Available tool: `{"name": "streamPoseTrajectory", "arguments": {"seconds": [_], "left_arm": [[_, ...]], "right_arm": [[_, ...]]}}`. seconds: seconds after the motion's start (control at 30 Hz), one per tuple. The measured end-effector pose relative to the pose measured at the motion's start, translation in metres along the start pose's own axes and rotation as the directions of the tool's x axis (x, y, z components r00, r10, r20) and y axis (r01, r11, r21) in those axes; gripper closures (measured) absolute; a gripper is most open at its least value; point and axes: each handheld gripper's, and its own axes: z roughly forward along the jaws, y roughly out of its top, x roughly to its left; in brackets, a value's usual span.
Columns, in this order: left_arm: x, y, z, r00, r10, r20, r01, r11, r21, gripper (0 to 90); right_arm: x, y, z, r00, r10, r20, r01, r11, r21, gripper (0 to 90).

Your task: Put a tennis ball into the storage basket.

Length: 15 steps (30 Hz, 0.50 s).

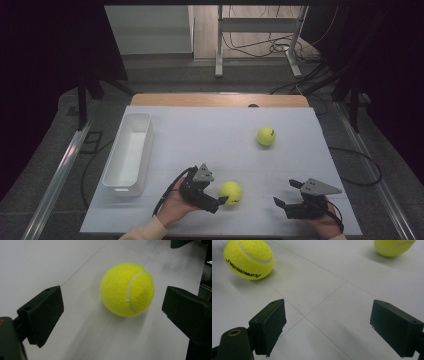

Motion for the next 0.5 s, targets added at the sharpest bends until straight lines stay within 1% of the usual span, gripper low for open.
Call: {"name": "streamPoseTrajectory", "arguments": {"seconds": [0.23, 0.3, 0.5], "left_arm": [[-0.002, 0.003, 0.008, 0.9999, 0.007, 0.016, -0.007, 0.9998, 0.02, 3.8], [-0.005, 0.004, 0.011, 0.9996, 0.016, 0.024, -0.016, 0.9995, 0.029, 3.8], [-0.006, 0.007, 0.017, 0.9994, 0.015, 0.031, -0.016, 0.9993, 0.034, 3.8]], "right_arm": [[0.0, 0.0, 0.0, 1.0, 0.0, 0.0, 0.0, 1.0, -0.001, 13.7], [0.0, 0.0, 0.0, 1.0, -0.001, 0.0, 0.001, 1.0, 0.0, 13.8], [0.0, 0.0, 0.0, 1.0, 0.0, -0.001, 0.0, 1.0, 0.001, 13.7]]}}
